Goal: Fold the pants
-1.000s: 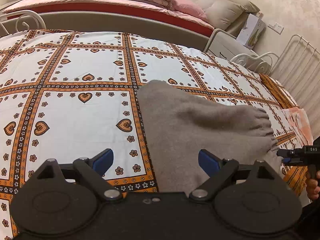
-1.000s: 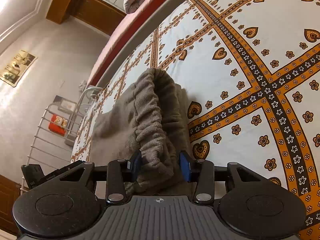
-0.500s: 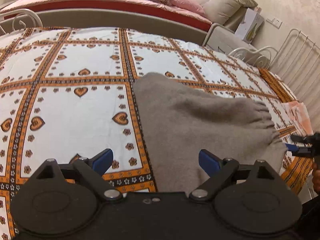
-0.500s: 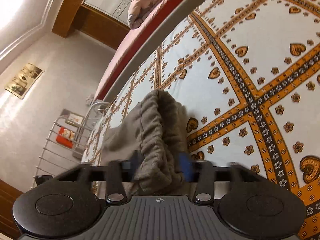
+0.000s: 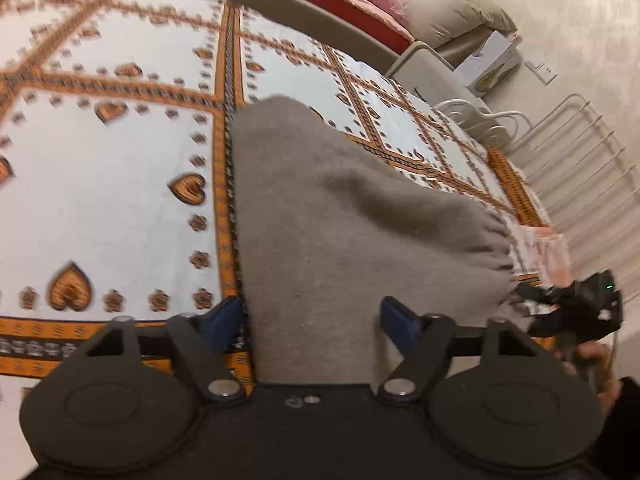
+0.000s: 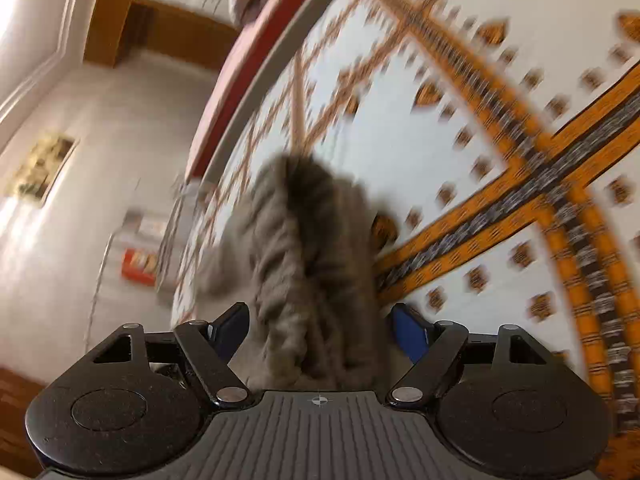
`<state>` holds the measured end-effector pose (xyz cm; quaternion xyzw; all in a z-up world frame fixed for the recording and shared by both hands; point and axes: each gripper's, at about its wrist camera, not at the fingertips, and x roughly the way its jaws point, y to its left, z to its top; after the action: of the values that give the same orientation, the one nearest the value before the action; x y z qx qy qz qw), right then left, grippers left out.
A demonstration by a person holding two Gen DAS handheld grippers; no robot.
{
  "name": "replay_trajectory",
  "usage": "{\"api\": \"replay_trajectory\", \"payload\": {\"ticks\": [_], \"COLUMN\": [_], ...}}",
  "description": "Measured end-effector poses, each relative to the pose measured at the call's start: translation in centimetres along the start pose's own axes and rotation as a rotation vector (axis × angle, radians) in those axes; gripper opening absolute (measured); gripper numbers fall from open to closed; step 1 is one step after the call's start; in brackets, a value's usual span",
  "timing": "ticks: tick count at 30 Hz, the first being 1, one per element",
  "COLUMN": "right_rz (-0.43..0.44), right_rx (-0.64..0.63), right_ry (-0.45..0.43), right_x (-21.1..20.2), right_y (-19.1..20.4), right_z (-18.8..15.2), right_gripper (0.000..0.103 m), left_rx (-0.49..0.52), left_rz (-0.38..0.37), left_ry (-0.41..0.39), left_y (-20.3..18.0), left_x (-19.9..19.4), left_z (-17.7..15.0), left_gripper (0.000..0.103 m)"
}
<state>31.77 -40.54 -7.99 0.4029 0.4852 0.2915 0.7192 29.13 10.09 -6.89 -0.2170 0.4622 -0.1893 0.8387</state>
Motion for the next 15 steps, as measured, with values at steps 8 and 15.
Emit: {"api": "replay_trajectory", "payload": {"ticks": [8,15], "right_rz": [0.002,0.012], "right_rx": [-0.071,-0.126], "right_ry": [0.043,0.07], "right_x": [1.3,3.5], "right_y": [0.3,0.9], "right_z": [0.3,0.8], "right_gripper": [0.073,0.072], "left_rx": [-0.133,-0.121], "left_rz": [-0.148,-0.287], "left_ry": [-0.019,0.015], "left_y": [2.8,5.2], "left_x": [1.4,3.1], "left_z": [0.9,1.8], "left_gripper": [0.062,0.056]}}
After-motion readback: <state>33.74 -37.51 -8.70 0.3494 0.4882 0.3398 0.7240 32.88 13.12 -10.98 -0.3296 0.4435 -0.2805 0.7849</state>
